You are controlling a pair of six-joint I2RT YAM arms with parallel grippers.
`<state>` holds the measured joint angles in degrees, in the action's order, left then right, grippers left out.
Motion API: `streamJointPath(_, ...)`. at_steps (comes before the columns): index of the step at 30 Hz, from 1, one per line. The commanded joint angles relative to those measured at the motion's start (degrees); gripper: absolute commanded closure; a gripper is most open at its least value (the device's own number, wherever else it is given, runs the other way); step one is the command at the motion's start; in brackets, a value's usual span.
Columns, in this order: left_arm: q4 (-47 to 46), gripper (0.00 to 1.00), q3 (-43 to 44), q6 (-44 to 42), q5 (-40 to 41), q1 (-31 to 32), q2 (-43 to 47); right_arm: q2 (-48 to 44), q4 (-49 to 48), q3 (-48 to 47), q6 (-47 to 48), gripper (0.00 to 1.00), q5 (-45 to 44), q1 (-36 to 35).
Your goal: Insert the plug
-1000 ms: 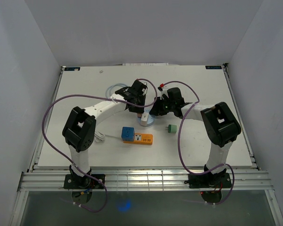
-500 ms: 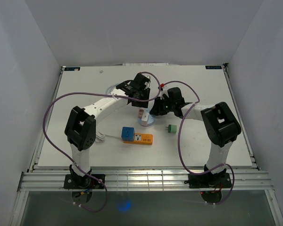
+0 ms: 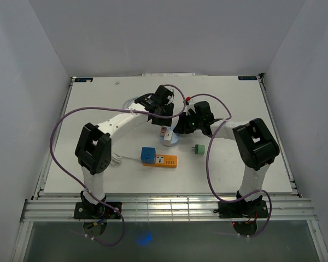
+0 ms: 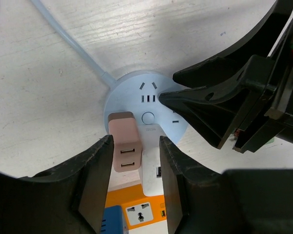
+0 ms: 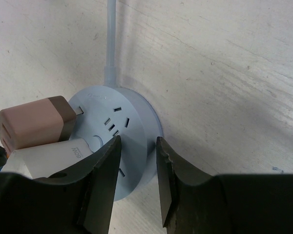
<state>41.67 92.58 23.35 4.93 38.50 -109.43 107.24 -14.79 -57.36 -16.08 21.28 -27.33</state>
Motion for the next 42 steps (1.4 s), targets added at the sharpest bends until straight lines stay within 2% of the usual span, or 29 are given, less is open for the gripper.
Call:
streamJointPath(1, -0.63, 0.46, 4.27, -0.41, -0.62, -1.06, 0.71, -1.16, 2.57, -1.96, 0.96, 0.59, -0.89, 0.0)
streamJointPath(4, 0.07, 0.43, 7.0, -0.77, -0.71, -1.59, 0.79, -1.07, 2.66, -2.05, 0.87, 0.59, -0.8, 0.0)
streamJointPath(8, 1.31, 0.45, 8.15, -0.85, -0.8, -2.2, 2.54, -1.07, 2.66, -1.87, 0.96, 0.59, -0.8, 0.0)
streamJointPath(10, 1.4, 0.53, 7.01, -0.85, -2.02, -2.29, 3.6, -0.98, 2.75, -1.87, 0.87, 0.59, -0.71, 0.0)
streamJointPath(11, 1.66, 0.66, 6.57, -0.85, -2.55, -2.29, 4.74, -0.89, 2.75, -1.96, 0.87, 0.59, -0.71, 0.0)
streamJointPath(12, 1.75, 0.72, 5.96, -0.77, -3.08, -2.29, 5.18, -0.89, 2.75, -1.96, 0.87, 0.59, -0.71, 0.0)
streamJointPath(17, 2.36, 0.8, 1.92, -0.77, -7.12, -2.29, 7.3, -0.89, 2.66, -2.05, 0.96, 0.59, -0.71, 0.0)
streamJointPath(25, 2.01, 0.98, -2.31, -0.59, -9.06, -2.29, 9.67, -0.72, 2.74, -1.96, 0.87, 0.59, -0.62, 0.0)
streamJointPath(33, 0.87, 1.0, -3.81, -1.03, -8.62, -2.38, 7.65, -0.72, 2.66, -1.96, 0.96, 0.59, -0.71, -0.09)
streamJointPath(42, -0.36, 1.0, -1.7, -1.47, -8.09, -2.82, 3.26, -0.54, 2.31, -1.52, 0.78, 0.6, -0.36, 0.0)
